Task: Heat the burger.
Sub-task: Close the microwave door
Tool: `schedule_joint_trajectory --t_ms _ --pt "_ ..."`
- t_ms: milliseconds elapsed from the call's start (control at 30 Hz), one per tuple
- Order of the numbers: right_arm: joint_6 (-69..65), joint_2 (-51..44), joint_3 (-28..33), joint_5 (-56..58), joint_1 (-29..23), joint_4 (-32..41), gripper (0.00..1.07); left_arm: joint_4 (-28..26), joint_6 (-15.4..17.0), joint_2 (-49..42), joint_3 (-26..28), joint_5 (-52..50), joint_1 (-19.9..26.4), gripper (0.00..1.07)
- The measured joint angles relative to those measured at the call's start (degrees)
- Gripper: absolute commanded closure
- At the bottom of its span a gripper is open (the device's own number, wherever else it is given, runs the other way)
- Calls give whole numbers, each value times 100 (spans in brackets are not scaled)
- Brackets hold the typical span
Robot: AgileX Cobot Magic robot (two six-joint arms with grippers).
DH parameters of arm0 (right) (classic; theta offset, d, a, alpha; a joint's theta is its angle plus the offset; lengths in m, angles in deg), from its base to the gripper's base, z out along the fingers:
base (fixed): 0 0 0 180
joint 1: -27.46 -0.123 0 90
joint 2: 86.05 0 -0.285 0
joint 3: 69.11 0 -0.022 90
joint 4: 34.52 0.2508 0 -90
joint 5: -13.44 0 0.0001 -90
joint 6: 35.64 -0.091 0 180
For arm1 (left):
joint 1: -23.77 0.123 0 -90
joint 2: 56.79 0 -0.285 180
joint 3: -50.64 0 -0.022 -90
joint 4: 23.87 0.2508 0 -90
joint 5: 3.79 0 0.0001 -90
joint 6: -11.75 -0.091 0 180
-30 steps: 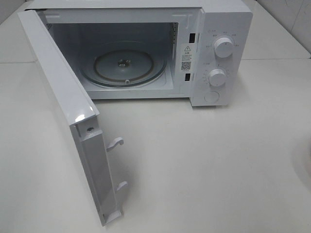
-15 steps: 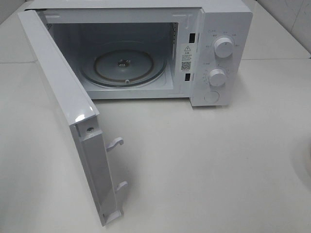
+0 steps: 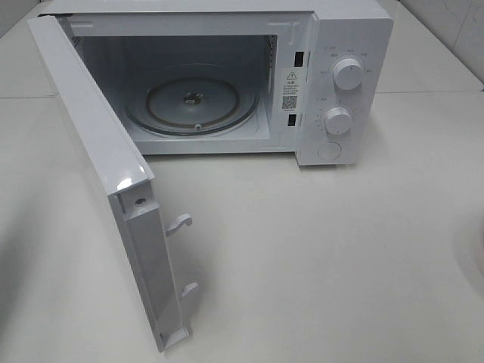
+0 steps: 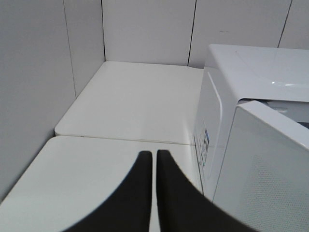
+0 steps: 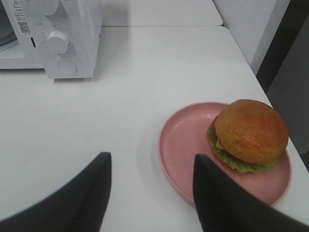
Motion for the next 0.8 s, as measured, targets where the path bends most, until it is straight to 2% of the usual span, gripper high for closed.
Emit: schedule_joint_trajectory --t_ms 100,167,233,267,300,367,400,633,800 --pt "0 0 0 0 0 0 62 143 332 544 -17 -413 0 106" --pt "0 0 0 0 0 0 62 275 401 676 -17 -539 0 106" --pt "0 0 0 0 0 0 62 647 745 1197 -17 -1129 0 106" --pt "0 0 0 0 0 0 62 647 745 1197 -17 -1129 0 106" --pt "0 0 0 0 0 0 62 911 968 1524 -17 -1570 0 106" --pt "0 0 0 0 0 0 62 1060 1077 1702 -17 -1811 0 106" --pt "0 0 0 0 0 0 62 1295 1186 2023 -17 -2269 0 106" --pt "0 0 0 0 0 0 62 1553 1266 3037 -11 -3547 0 106" --pt "0 0 0 0 0 0 62 1822 1266 3713 -6 -3948 0 106"
